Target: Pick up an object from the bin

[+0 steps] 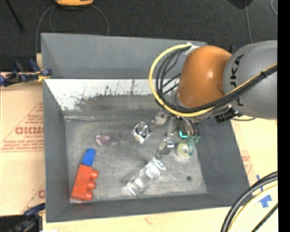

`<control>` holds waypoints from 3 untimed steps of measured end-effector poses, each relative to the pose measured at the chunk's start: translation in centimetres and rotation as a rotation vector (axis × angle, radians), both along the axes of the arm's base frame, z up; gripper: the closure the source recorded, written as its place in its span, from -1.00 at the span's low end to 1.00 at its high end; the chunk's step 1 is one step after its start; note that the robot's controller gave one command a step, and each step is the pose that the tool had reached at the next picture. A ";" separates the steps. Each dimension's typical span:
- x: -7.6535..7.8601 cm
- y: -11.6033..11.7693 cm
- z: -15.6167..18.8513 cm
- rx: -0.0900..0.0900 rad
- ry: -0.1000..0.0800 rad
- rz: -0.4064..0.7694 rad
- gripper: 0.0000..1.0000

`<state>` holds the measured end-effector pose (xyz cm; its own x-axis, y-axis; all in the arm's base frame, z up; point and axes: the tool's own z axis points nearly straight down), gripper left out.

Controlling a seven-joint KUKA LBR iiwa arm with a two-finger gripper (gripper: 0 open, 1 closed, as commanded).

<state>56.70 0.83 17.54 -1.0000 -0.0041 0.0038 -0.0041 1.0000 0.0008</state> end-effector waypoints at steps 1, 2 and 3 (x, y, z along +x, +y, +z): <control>-7.5 6.7 -0.9 0.001 0.000 0.057 -1.00; -4.9 2.3 -8.5 0.001 -0.023 0.102 -1.00; -5.5 2.2 -8.7 -0.001 0.008 0.100 1.00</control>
Offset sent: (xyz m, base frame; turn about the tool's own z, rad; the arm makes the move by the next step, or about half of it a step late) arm -0.0728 0.0636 -0.0084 -0.0480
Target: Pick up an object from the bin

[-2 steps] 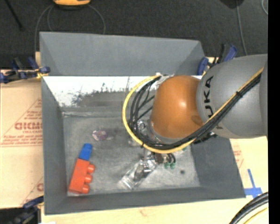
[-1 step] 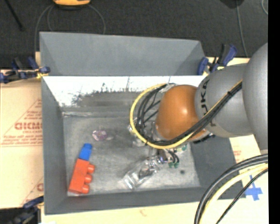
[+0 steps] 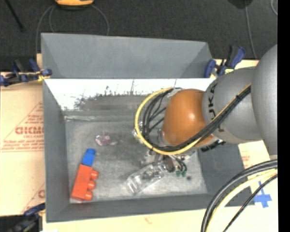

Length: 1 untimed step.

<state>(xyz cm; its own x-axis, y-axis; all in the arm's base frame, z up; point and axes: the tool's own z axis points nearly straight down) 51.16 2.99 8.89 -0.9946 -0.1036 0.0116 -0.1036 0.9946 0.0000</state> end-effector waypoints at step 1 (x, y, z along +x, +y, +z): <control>0.6 -1.9 -0.5 0.022 -0.009 0.068 1.00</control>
Offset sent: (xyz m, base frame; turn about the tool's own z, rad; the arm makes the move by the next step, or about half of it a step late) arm 0.0013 -0.0316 -0.0189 -0.0607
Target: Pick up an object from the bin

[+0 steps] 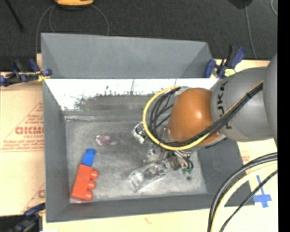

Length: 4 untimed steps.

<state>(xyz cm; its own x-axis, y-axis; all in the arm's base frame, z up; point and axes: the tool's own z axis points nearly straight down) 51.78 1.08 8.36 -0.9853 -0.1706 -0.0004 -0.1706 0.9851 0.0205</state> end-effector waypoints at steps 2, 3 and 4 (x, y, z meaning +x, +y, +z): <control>2.6 -1.2 15.9 -0.023 -0.012 0.038 1.00; 6.1 -3.4 10.6 -0.020 -0.008 0.481 1.00; 6.6 -3.9 15.6 -0.023 -0.014 0.452 1.00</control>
Offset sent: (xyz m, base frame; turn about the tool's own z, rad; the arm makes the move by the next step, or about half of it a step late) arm 0.0134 -0.0026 0.0885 -0.0376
